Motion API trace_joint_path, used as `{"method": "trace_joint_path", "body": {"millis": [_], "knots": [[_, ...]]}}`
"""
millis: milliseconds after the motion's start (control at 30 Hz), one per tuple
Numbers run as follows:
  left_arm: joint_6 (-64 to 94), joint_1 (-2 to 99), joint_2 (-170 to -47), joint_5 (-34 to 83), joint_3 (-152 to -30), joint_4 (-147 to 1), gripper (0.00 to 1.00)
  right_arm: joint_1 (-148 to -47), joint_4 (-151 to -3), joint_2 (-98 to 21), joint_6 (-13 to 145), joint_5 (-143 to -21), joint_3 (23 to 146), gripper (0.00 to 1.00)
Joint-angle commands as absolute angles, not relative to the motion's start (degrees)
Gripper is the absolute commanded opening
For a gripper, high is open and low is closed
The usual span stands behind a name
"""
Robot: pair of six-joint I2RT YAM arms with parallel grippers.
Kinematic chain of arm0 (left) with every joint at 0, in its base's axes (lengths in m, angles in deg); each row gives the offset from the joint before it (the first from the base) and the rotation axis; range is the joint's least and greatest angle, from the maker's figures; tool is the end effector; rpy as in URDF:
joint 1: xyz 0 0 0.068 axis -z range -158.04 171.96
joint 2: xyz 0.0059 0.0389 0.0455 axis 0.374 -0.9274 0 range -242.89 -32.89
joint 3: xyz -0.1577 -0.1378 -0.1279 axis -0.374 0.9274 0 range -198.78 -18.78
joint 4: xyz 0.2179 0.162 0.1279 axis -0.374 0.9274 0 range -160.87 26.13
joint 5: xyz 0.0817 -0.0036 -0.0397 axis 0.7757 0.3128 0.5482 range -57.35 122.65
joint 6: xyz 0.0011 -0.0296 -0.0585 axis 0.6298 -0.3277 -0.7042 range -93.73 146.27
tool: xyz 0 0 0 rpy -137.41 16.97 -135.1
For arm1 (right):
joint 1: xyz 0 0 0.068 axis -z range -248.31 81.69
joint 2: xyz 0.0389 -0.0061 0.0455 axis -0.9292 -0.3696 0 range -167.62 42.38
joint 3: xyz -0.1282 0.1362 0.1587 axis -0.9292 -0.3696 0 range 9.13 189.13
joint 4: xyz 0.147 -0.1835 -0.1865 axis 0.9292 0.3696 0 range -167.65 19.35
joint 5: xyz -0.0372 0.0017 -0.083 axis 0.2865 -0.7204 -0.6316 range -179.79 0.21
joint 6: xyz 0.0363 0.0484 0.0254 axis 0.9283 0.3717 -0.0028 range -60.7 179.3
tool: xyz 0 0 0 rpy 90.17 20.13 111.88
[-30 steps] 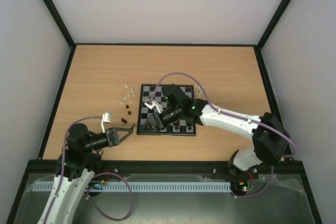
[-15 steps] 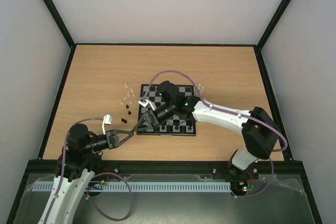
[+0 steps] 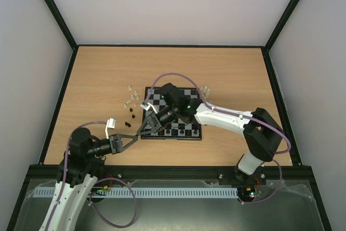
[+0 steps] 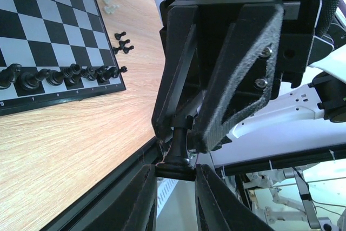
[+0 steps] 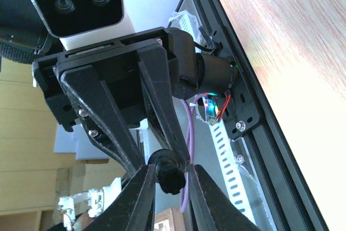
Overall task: Set up the chess pieces on the board
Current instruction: Place the chess piece on the chessboard.
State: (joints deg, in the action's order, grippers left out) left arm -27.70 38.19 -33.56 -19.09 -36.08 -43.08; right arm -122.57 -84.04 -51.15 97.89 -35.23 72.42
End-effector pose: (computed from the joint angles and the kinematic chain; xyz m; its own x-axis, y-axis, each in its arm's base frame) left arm 0.1281 -0.0796 0.2351 -0.8474 -0.2750 -0.4542 0.3866 0.2668 -0.8828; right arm 0.2036 0.3547 0.2142 -0.7497 -0.4226 -0.5092 -0.5606 -0.0032 0.8281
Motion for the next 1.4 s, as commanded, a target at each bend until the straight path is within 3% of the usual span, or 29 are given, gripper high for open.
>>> {"method": "trace_joint_path", "body": {"millis": [0, 300, 333, 433, 467, 667, 800, 933, 1100, 1367], "knots": [[-27.0, 38.4, -32.7, -20.7, -36.0, -43.7, 0.2, -122.3, -85.0, -52.4, 98.3, -32.9, 74.3, 0.17], [-27.0, 38.5, -32.6, -20.5, -35.4, -43.8, 0.23, -122.4, -85.0, -53.2, 97.8, -33.4, 74.8, 0.06], [-26.9, 38.4, -32.6, -20.3, -35.5, -43.7, 0.28, -122.4, -84.6, -53.2, 97.6, -33.9, 74.9, 0.05], [-25.6, 38.5, -33.0, -18.6, -36.7, -41.5, 0.64, -122.4, -80.2, -52.6, 94.3, -37.5, 76.0, 0.05], [-24.9, 38.4, -33.3, -17.8, -37.4, -40.5, 0.7, -122.4, -78.0, -52.3, 92.8, -39.2, 76.6, 0.05], [-21.6, 38.4, -35.6, -10.1, -44.3, -34.6, 0.79, -122.4, -65.2, -50.7, 86.1, -51.1, 79.3, 0.05], [-20.2, 38.4, -37.0, 1.0, -52.0, -27.6, 0.82, -122.5, -58.9, -50.1, 83.2, -64.2, 80.2, 0.05], [-19.5, 38.4, -40.3, 12.9, -59.4, -23.7, 0.99, -126.0, -54.2, -50.9, 81.2, -81.1, 82.1, 0.05], [-19.9, 38.4, -43.1, 24.7, -66.0, -22.2, 0.99, -131.7, -51.6, -56.3, 80.9, -95.4, 85.4, 0.05], [-21.2, 38.4, -42.0, 30.8, -70.2, -22.2, 0.99, -137.1, -48.8, -66.9, 80.0, -107.1, 92.2, 0.05]]}}
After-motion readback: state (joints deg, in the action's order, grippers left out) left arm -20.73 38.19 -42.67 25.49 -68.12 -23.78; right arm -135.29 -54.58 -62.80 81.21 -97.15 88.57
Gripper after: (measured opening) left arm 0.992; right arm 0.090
